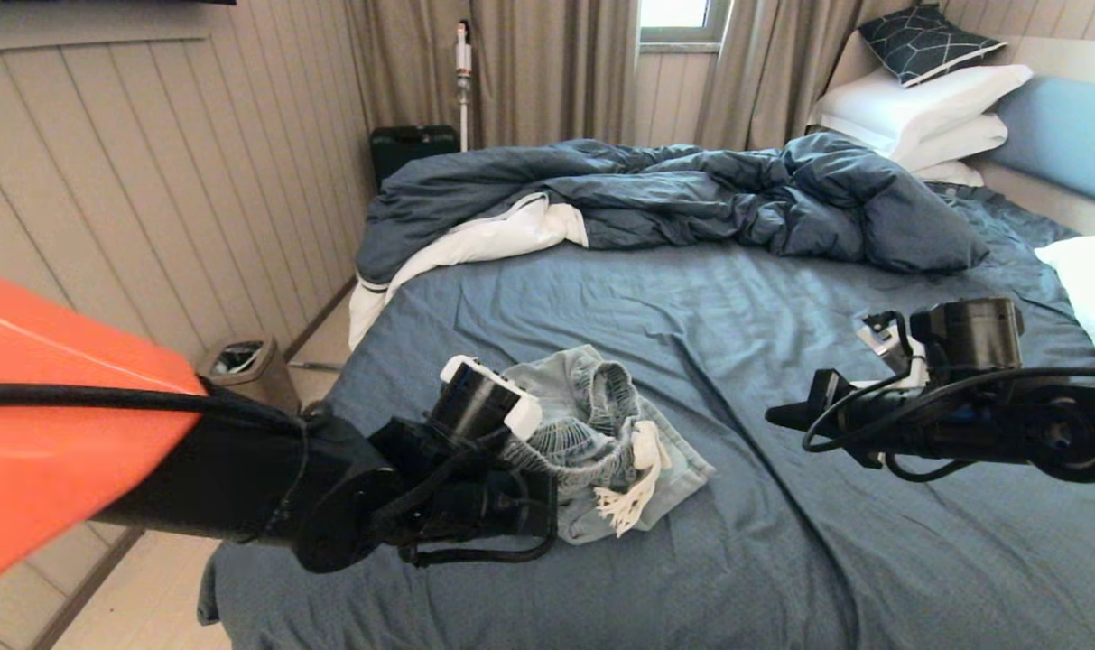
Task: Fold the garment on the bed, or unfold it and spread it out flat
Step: Fold the blue shorts
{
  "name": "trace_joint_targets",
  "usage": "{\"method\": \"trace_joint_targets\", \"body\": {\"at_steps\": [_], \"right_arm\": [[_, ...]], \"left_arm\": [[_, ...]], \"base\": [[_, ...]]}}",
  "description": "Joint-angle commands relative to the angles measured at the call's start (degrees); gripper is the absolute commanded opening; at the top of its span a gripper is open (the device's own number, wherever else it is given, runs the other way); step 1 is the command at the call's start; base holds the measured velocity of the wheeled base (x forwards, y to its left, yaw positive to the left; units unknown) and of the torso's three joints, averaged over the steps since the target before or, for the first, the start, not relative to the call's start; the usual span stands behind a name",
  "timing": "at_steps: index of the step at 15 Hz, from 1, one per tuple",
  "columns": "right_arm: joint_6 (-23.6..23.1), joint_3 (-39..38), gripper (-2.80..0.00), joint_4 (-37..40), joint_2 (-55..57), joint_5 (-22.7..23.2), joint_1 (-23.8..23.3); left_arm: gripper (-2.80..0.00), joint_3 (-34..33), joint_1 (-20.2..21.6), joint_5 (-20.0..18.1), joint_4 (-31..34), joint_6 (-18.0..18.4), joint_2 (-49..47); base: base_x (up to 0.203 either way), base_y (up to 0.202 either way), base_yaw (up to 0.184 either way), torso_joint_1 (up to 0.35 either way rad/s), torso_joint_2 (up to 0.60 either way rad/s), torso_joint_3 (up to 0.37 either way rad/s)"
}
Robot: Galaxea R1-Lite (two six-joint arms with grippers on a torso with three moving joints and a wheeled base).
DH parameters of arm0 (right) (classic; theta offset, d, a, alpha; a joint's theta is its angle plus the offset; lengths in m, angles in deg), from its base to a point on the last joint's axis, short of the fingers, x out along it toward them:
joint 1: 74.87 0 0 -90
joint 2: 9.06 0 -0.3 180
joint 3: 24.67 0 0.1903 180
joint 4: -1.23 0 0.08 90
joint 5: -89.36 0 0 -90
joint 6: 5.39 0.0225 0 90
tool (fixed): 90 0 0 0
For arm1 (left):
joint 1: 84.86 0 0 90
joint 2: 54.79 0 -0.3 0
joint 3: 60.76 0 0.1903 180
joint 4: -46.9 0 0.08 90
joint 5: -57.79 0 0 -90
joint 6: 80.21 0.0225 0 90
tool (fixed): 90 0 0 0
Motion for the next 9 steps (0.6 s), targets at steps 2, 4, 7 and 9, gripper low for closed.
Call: {"method": "trace_joint_targets", "body": {"at_steps": [2,4,7,9], "right_arm": [[0.12,0.04,-2.8,-0.12,0.53,0.15,-0.02],[0.12,-0.05,-2.8,-0.12,0.64,0.15,-0.02],[0.12,-0.22,-2.8,-0.12,0.76,0.15,0.23],[0.12,-0.31,-2.8,-0.12,0.36,0.15,-0.01]], "left_arm": [[-2.8,4.68,3.68,0.12,-2.49,0.02,-8.26],[-2.8,7.02,6.65,0.29,-2.69,0.44,-7.75],[-2.8,13.3,9.61,0.67,-2.33,2.25,-7.28],[-2.8,16.73,10.4,0.86,-1.83,2.43,-7.76]], "base": [[0.0,0.0,0.0,0.0,0.0,0.0],[0.0,0.0,0.0,0.0,0.0,0.0],[0.0,0.0,0.0,0.0,0.0,0.0],[0.0,0.0,0.0,0.0,0.0,0.0]]}}
